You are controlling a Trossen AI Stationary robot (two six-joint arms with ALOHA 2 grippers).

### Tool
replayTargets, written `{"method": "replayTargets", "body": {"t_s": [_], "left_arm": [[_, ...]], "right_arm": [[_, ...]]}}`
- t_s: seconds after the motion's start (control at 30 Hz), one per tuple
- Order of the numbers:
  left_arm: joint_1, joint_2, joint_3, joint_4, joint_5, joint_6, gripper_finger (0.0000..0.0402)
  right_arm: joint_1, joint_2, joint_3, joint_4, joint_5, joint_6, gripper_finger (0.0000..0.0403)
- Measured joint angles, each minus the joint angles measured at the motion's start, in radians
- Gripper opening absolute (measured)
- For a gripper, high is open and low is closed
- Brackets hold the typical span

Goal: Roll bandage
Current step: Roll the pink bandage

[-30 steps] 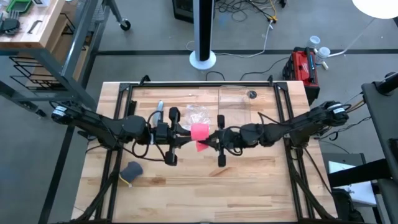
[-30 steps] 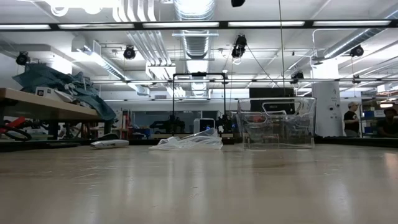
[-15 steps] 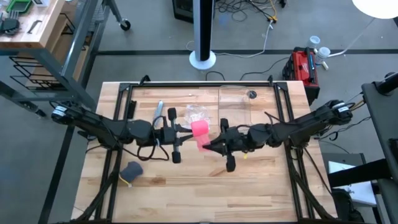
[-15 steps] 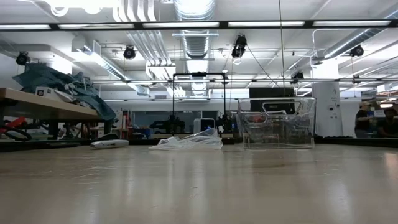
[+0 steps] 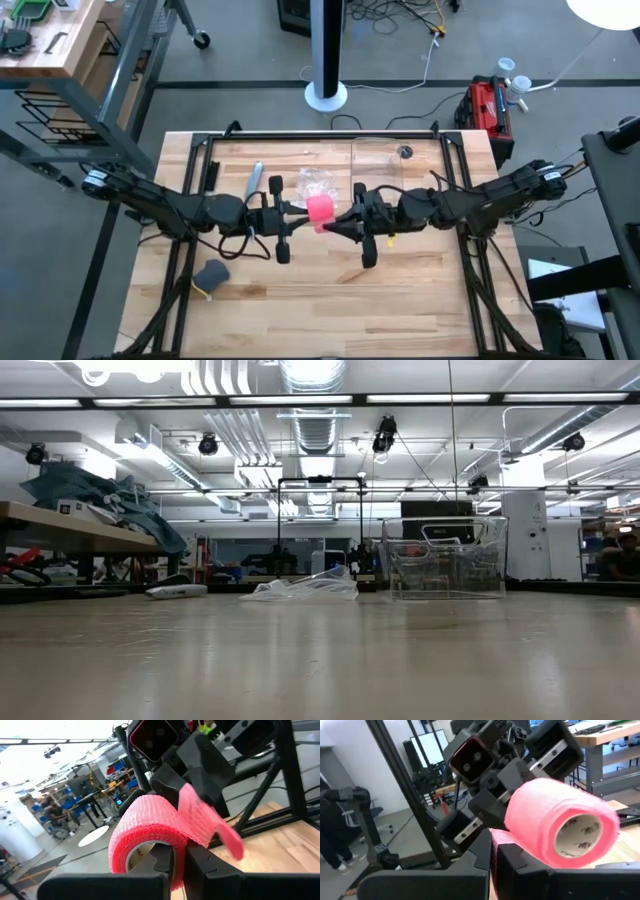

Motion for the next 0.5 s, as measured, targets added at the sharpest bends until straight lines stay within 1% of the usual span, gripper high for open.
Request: {"method": "replayTargets", "body": {"t_s": [0.17, 0.27, 0.4, 0.5], "left_arm": [[0.000, 0.000, 0.000, -0.002, -0.013, 0.000, 0.0006], [0.001, 0.011, -0.001, -0.008, -0.017, 0.007, 0.0006], [0.000, 0.032, -0.003, -0.014, -0.045, 0.015, 0.0006], [0.001, 0.049, -0.003, -0.014, -0.066, 0.064, 0.0006]], "right_arm": [[-0.021, 0.000, 0.020, -0.019, -0.010, 0.069, 0.0000], [-0.029, 0.003, 0.031, -0.053, -0.018, 0.103, 0.0013], [-0.035, 0.004, 0.040, -0.050, -0.034, 0.181, 0.0063], [-0.043, 0.003, 0.058, -0.067, -0.034, 0.232, 0.0108]]}}
